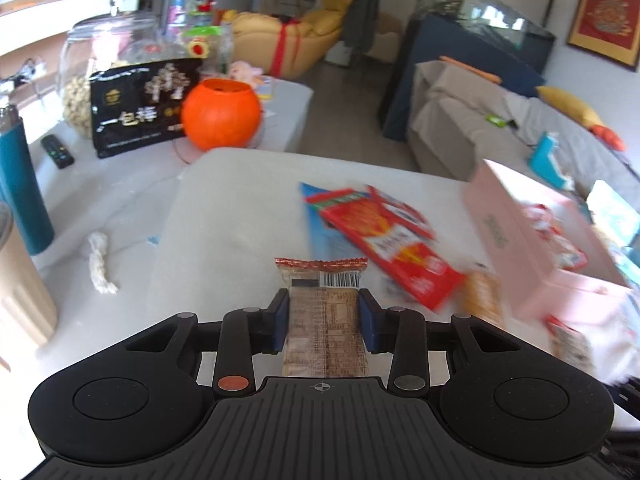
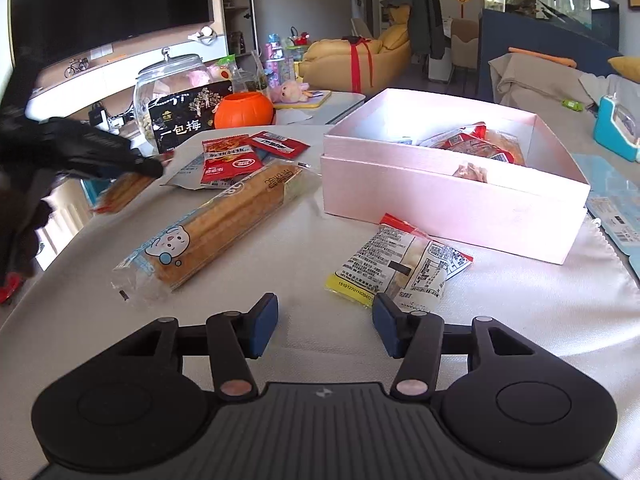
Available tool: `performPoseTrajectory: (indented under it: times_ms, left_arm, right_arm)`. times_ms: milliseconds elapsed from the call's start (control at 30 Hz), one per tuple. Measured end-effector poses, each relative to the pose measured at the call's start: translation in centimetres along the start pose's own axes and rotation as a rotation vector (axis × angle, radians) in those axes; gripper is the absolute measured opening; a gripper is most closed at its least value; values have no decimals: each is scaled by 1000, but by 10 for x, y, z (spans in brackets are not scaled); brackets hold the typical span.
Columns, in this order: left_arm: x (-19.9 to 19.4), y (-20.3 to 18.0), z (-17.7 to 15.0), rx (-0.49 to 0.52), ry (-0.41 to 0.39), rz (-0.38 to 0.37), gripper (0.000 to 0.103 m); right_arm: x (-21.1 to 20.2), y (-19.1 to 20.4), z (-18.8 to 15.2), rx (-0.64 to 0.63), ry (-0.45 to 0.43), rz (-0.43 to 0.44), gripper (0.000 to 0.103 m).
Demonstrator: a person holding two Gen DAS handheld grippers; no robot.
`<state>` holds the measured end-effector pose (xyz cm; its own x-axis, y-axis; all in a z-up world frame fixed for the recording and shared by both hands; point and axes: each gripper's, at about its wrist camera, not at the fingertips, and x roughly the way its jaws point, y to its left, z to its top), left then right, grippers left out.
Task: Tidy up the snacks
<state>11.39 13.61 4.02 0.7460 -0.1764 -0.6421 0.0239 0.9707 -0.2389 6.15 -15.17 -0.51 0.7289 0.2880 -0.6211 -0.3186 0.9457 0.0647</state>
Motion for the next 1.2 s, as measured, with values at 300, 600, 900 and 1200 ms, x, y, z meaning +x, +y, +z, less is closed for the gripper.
performPoseTrajectory:
  times_ms: [300, 600, 900, 1200]
  left_arm:
    - [-31, -85, -31, 144, 66, -252, 40]
    - [6, -142, -69, 261, 199, -271, 41]
    - [8, -127, -68, 233, 139, -181, 41]
    - [5, -129, -74, 259, 112, -170, 41]
  right_arm:
    - [-11, -12, 9, 96, -32, -100, 52]
    - [10, -55, 31, 180, 37, -174, 55]
    - [-8, -73, 8, 231, 64, -161, 63]
    - [5, -57, 14, 277, 81, -189, 94]
